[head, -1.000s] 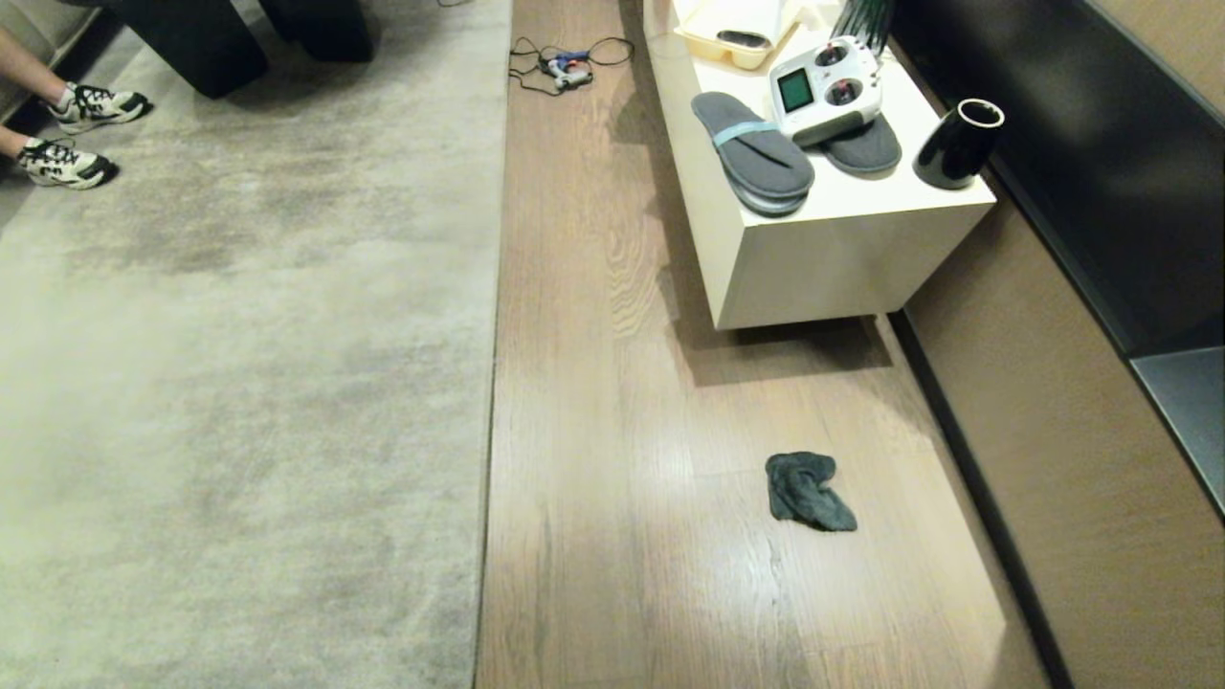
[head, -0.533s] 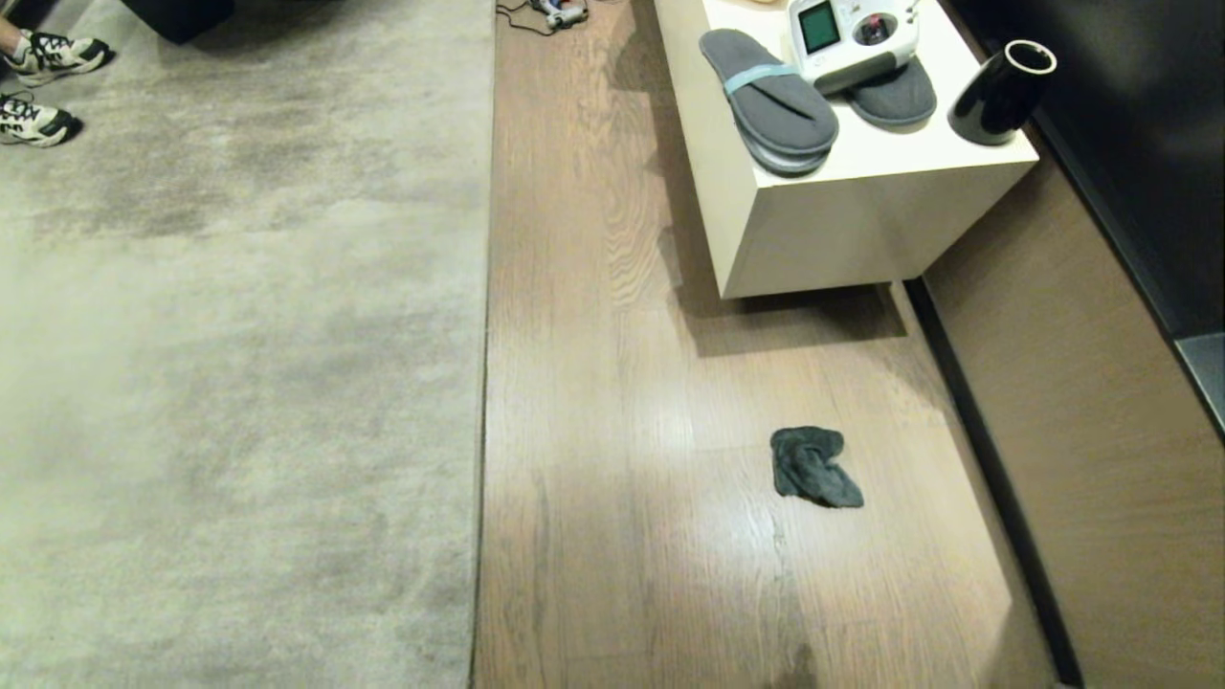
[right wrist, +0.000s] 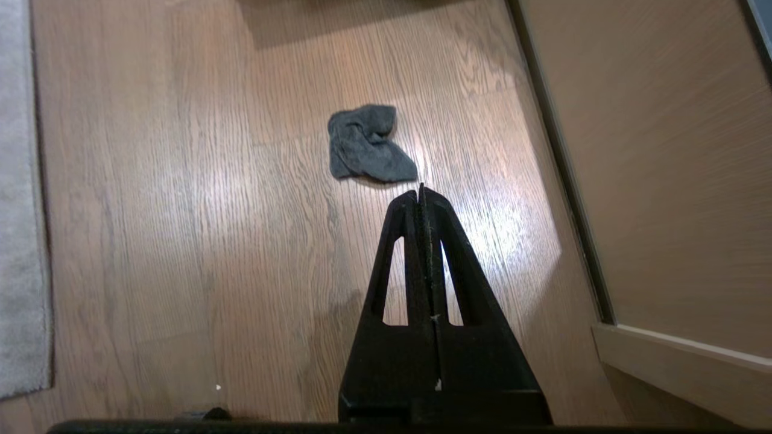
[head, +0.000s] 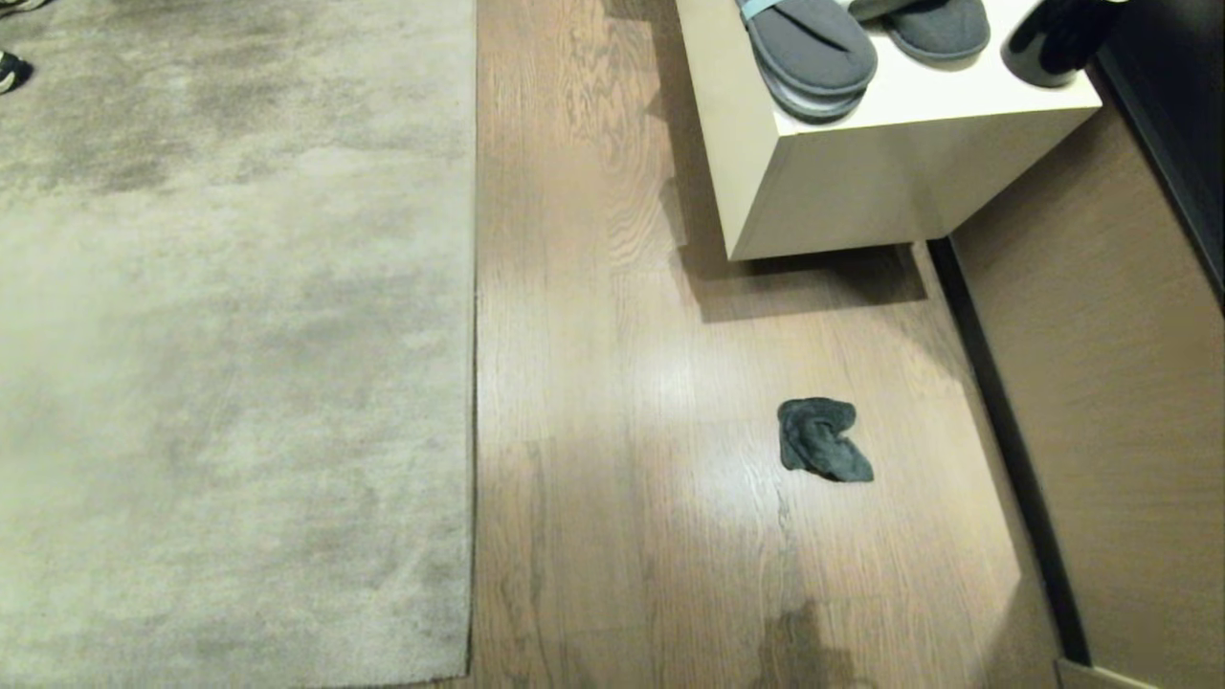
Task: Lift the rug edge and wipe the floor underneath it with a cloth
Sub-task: Pick up the rag
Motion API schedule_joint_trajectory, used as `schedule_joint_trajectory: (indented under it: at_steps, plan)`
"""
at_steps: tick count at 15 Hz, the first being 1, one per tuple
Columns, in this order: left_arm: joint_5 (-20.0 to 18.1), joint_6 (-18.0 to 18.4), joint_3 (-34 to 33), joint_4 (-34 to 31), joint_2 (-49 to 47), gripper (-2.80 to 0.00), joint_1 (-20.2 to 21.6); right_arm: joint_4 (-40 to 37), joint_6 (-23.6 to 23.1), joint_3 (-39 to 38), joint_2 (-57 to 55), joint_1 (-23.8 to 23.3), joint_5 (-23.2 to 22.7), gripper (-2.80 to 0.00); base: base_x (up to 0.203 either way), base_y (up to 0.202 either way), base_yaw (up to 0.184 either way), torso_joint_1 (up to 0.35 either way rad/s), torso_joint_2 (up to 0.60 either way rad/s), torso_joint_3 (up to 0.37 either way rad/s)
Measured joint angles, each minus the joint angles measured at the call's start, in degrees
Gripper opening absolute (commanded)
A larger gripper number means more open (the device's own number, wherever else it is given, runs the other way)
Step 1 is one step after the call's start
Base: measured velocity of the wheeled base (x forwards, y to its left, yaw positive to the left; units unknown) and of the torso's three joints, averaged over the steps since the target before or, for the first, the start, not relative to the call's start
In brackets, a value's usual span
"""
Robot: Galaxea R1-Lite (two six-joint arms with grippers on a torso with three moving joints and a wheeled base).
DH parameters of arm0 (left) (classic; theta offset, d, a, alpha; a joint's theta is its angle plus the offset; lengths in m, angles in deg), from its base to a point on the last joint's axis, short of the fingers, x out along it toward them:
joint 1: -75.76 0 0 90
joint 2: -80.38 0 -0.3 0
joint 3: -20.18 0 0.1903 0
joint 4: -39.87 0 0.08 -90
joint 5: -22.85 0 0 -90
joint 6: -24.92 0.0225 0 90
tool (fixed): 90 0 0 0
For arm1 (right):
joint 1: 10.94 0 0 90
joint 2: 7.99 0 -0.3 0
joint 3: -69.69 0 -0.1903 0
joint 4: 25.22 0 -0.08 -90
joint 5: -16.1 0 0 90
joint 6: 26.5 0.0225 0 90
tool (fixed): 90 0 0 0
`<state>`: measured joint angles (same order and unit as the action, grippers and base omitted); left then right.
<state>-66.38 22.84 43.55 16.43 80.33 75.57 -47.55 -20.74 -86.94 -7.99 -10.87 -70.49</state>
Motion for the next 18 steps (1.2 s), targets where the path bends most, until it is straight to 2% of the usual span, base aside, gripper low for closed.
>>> schedule_joint_trajectory:
  at_steps: [18]
  plan:
    - [0.0,-0.09,0.0,-0.02,0.0,-2.8,0.0,0.0,0.0,0.0,0.0,0.0,0.02,-2.8,0.0,0.0,0.0,0.002,0.0,-0.198]
